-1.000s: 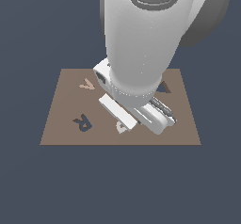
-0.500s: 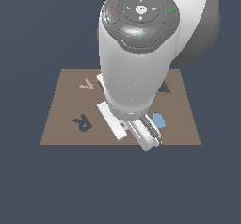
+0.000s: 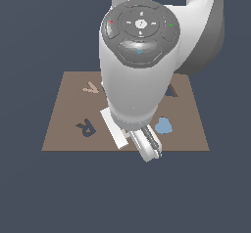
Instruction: Insert a designated object into the corresponding slot on a board.
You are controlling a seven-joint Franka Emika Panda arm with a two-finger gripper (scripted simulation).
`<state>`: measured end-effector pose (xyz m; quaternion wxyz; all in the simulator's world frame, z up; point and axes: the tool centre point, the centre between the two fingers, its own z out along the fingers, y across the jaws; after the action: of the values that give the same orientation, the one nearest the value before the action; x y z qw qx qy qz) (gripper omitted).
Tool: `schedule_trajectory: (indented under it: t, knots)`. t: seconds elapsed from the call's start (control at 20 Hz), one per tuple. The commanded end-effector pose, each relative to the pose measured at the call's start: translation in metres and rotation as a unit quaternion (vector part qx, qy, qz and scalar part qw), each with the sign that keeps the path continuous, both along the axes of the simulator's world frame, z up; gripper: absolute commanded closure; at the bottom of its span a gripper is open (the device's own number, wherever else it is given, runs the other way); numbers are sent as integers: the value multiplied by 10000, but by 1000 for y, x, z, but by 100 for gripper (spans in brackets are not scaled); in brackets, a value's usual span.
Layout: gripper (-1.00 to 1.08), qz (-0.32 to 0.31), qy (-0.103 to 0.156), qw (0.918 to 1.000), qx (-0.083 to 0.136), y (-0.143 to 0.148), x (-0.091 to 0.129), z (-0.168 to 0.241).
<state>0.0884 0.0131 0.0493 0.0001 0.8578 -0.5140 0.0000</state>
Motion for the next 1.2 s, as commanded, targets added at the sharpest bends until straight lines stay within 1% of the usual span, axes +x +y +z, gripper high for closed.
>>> schedule_trajectory:
  t: [0.0, 0.25, 0.65, 0.7, 1.15]
  knots:
    - [-92, 8, -2, 10000, 1, 0, 0, 0]
    - [-92, 14, -1, 10000, 1, 0, 0, -1]
    - [-92, 21, -1, 10000, 1, 0, -1, -19]
    - [108, 21, -1, 10000, 1, 0, -1, -19]
    - [108, 21, -1, 10000, 1, 0, -1, -19]
